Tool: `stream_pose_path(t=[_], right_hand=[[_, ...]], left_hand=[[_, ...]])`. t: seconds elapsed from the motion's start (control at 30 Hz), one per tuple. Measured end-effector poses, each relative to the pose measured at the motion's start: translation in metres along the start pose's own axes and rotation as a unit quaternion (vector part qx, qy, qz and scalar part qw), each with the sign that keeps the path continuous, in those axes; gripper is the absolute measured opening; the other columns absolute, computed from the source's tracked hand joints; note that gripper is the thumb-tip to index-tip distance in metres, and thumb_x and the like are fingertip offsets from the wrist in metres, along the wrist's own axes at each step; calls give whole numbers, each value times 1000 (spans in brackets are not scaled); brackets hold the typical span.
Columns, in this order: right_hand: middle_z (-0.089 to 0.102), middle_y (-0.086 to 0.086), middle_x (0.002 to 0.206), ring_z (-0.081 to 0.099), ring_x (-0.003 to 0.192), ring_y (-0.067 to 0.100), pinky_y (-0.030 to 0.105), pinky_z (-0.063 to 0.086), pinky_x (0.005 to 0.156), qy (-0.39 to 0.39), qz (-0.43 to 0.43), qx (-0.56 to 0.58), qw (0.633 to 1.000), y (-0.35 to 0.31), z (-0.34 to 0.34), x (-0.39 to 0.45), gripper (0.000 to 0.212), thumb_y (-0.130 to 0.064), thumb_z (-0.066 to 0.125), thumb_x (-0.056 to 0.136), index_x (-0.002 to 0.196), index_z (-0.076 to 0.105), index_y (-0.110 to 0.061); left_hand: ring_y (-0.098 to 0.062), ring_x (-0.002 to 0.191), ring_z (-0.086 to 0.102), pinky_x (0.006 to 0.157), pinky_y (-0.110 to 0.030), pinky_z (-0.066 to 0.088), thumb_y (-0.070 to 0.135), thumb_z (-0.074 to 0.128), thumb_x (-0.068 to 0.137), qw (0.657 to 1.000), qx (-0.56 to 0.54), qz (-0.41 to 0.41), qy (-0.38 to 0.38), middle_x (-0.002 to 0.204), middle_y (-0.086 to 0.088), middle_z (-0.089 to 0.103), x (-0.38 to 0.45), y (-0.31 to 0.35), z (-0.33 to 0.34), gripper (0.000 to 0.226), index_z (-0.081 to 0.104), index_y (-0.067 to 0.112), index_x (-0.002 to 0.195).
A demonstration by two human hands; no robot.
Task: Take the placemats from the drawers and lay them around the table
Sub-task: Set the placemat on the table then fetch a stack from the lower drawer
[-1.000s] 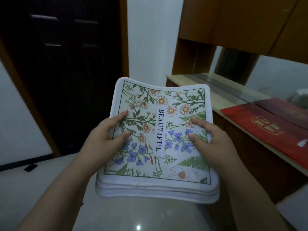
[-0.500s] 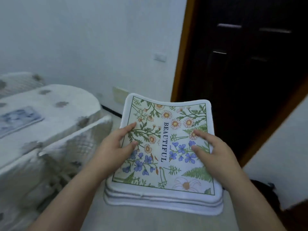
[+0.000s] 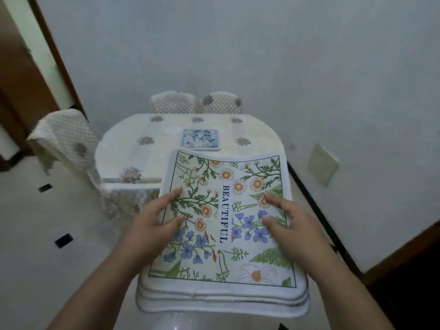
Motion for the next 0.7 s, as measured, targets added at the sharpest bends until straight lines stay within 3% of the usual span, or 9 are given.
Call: stream_pose_path(t=[0.2,0.33,0.53,0.7], right_hand=[[57,-13,131,56,118,8,32,46,105,-44,-26,-48,998,-5,48,100,49,-29,72,88,132,58,-45],[53,-10,132,55,118,11,41,47,106,-24,-21,-58,998,-11,57,174,51,-31,72,86,132,54,-46],[53,-14,129,59,112,10,43,53,99,4,27,-31,999,1,73,263,58,-28,66,84,130,50,-59],[56,-9,132,63,110,13,42,58,91,-20,64,25,997,16,94,337,56,-27,61,81,127,52,-59]], left_hand=[[-20,110,69,87,-48,61,21,73,91,998,-39,-32,33,136,6,62,76,-26,-17,58,56,61,129],[-14,105,71,84,-43,62,8,68,92,996,-78,-35,37,131,8,64,154,-23,-24,61,59,54,131],[-15,107,69,77,-36,64,-3,64,84,998,-59,-20,17,134,10,58,253,-14,-33,76,57,60,127],[-13,85,76,66,-36,64,-4,67,86,996,-69,-49,30,116,9,68,326,-22,-30,61,64,48,118]])
Point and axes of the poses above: each hand's wrist, its own x-axis towards the middle knuckle, its own z-axis out of the palm, y = z × x, the point moved 6 cm from there along x, towards the middle knuckle
